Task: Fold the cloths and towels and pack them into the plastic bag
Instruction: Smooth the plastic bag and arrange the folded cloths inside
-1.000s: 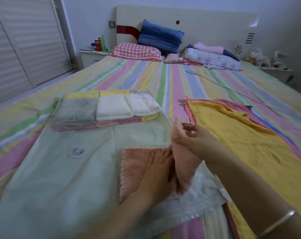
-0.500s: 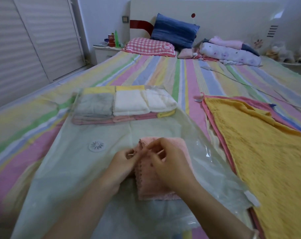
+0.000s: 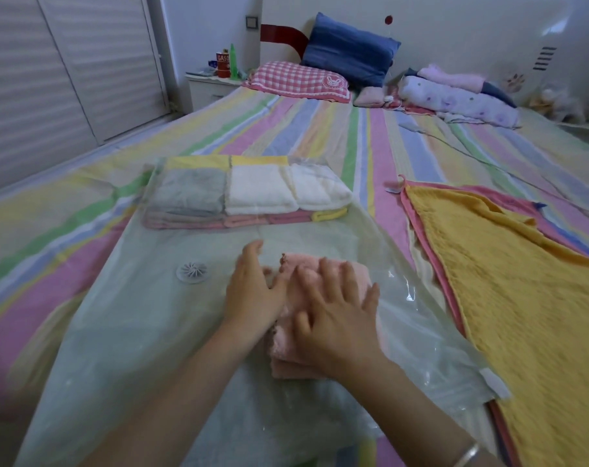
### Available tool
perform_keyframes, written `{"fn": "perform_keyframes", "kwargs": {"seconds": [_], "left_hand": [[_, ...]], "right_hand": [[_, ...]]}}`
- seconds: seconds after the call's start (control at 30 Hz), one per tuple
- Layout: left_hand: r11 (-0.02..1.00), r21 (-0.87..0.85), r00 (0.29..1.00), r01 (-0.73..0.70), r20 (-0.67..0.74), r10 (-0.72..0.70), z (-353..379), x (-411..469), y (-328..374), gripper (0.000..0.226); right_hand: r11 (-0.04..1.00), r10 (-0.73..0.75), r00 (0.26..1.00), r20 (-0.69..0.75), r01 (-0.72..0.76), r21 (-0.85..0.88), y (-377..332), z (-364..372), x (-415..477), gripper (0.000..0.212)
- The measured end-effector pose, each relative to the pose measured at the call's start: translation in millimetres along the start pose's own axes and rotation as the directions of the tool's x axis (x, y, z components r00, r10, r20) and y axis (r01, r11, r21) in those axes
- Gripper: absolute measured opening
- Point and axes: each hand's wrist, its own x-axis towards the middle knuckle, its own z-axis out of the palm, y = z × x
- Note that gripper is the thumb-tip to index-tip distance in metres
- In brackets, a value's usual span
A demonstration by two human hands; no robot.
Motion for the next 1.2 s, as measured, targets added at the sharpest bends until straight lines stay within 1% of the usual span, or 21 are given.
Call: {"fn": "perform_keyframes", "kwargs": {"seconds": [0.07,0.1,0.17,0.27,0.33,0.4,0.43,0.47,0.53,0.57,0.6,0.67,0.77,0.83,0.9,0.93,1.0,1.03,1.1,1.13,1.2], "left_hand": [[0.959,0.138,0.959,-0.247,-0.108,0.262,-5.6,-8.6,3.5,0.050],[0.922,0.162,0.928,-0.351,-0.069,0.365,-6.3,-13.4,5.4,0.049],[0.859,0.212,0.885,-0.466,0.105,0.454,-4.7,-22.2,0.6,0.051],[0.772,0.358,0.842,-0.526,0.348,0.412,-6.8,-26.6,-22.4,0.065],[0.667,0.470,0.803,-0.578,0.470,0.365,-11.6,-28.8,-35.9,0.072],[0.560,0.569,0.786,-0.602,0.543,0.294,-14.9,-32.7,-45.9,0.076],[0.544,0.591,0.790,-0.595,0.554,0.262,-16.3,-34.2,-48.7,0.077],[0.558,0.597,0.800,-0.576,0.553,0.234,-17.8,-36.2,-48.5,0.077],[0.621,0.585,0.828,-0.522,0.521,0.206,-19.3,-38.8,-44.9,0.075],[0.652,0.575,0.843,-0.493,0.501,0.196,-20.0,-40.2,-42.3,0.070],[0.679,0.565,0.854,-0.469,0.487,0.184,-20.7,-41.9,-39.4,0.064],[0.706,0.551,0.860,-0.444,0.483,0.164,-21.7,-46.6,-34.8,0.058],[0.739,0.508,0.855,-0.443,0.488,0.177,-17.7,-57.6,-23.7,0.058],[0.782,0.444,0.850,-0.437,0.487,0.198,-9.9,-67.4,-18.6,0.059],[0.820,0.377,0.832,-0.431,0.518,0.199,-2.8,-78.9,-14.9,0.062],[0.839,0.340,0.819,-0.425,0.539,0.197,-0.4,-84.4,-13.2,0.063],[0.859,0.283,0.799,-0.426,0.564,0.210,-0.4,-94.7,-7.7,0.059],[0.854,0.275,0.799,-0.441,0.553,0.234,-2.5,-98.3,-4.4,0.053],[0.809,0.289,0.797,-0.512,0.511,0.321,-8.6,-102.6,-2.0,0.035],[0.778,0.303,0.784,-0.550,0.507,0.357,-12.4,-103.4,-3.0,0.030],[0.725,0.334,0.748,-0.602,0.553,0.366,-19.8,-103.0,-8.3,0.038]], "right_hand": [[0.996,-0.029,0.999,0.046,0.033,-0.079,-5.7,17.7,-0.6,0.070],[0.993,-0.040,0.997,0.059,0.046,-0.107,-6.4,25.8,-1.5,0.067],[0.989,-0.046,0.996,0.079,0.057,-0.138,-3.5,36.5,-1.0,0.063],[0.988,-0.044,0.993,0.106,0.058,-0.140,1.2,39.8,1.2,0.065],[0.994,-0.047,0.987,0.154,0.061,-0.091,3.1,35.8,4.7,0.068],[0.998,-0.065,0.981,0.183,0.060,0.034,6.4,24.3,8.6,0.063],[0.990,-0.072,0.987,0.144,0.053,0.131,10.2,17.1,9.2,0.061],[0.971,-0.051,0.998,0.043,0.040,0.237,15.5,9.2,7.9,0.062],[0.937,0.159,0.977,-0.144,-0.103,0.335,29.7,-7.8,-0.3,0.067],[0.906,0.293,0.949,-0.116,-0.237,0.351,36.5,-14.3,-6.7,0.068],[0.861,0.393,0.919,-0.006,-0.366,0.353,43.2,-17.5,-12.5,0.075],[0.766,0.445,0.854,0.269,-0.518,0.380,49.7,-20.6,-18.8,0.090],[0.541,0.439,0.806,0.397,-0.590,0.599,59.2,-30.2,-18.5,0.087],[0.503,0.435,0.816,0.381,-0.571,0.648,70.3,-43.0,-21.5,0.079],[0.620,0.432,0.857,0.280,-0.508,0.598,81.4,-53.7,-26.8,0.072],[0.726,0.409,0.889,0.206,-0.454,0.517,86.1,-57.4,-28.6,0.068],[0.950,0.236,0.968,0.081,-0.248,0.189,92.6,-61.8,-31.4,0.060],[0.994,0.100,0.994,0.046,-0.102,0.027,93.8,-62.1,-32.9,0.060],[0.975,-0.131,0.991,0.027,0.134,-0.176,87.6,-65.1,-37.3,0.059],[0.952,-0.191,0.982,0.016,0.189,-0.240,80.3,-66.7,-40.0,0.057],[0.911,-0.260,0.966,-0.015,0.239,-0.336,63.3,-66.3,-46.1,0.053]]}}
